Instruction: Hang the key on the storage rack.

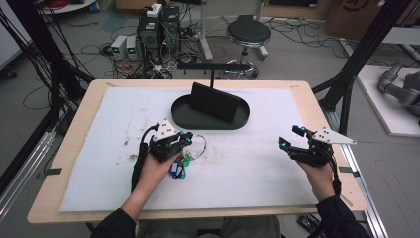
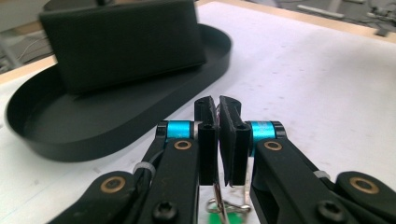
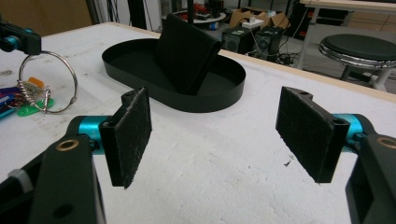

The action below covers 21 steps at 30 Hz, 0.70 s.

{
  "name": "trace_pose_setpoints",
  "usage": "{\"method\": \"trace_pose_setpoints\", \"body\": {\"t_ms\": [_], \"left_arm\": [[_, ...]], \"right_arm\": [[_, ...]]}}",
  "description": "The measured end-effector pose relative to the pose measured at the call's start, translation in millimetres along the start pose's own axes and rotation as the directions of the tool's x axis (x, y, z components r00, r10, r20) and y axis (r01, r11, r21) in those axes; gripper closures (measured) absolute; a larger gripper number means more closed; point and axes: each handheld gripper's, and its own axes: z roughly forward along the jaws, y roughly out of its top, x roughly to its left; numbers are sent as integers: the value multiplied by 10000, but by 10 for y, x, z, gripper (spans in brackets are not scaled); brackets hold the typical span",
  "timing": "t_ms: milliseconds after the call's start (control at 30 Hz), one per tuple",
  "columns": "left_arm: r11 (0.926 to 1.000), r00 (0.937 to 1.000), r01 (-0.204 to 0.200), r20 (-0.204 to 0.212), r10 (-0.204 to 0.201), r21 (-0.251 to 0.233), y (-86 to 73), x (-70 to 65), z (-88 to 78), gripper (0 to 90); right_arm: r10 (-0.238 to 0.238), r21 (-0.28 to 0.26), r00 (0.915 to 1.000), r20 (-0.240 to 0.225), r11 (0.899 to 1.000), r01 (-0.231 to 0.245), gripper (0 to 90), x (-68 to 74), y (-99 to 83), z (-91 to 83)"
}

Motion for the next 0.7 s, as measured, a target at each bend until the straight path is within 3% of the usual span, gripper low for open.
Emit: {"method": "trace_pose_setpoints", "body": {"t_ms": [133, 433, 700], "left_arm": [[9995, 9997, -168, 163, 164, 266, -7, -35, 22, 819], [9982, 9984, -98, 567, 65, 588, -51, -4, 63, 794], [9973, 9968, -149, 800, 91, 718, -70, 28, 56, 845]], "right_arm": [[40, 46, 10000, -22, 10000, -40, 271, 9, 1, 0], [-3, 30, 10000, -27, 10000, 3, 270, 0, 0, 3], [23, 46, 10000, -31, 10000, -23, 271, -7, -3, -1]]}}
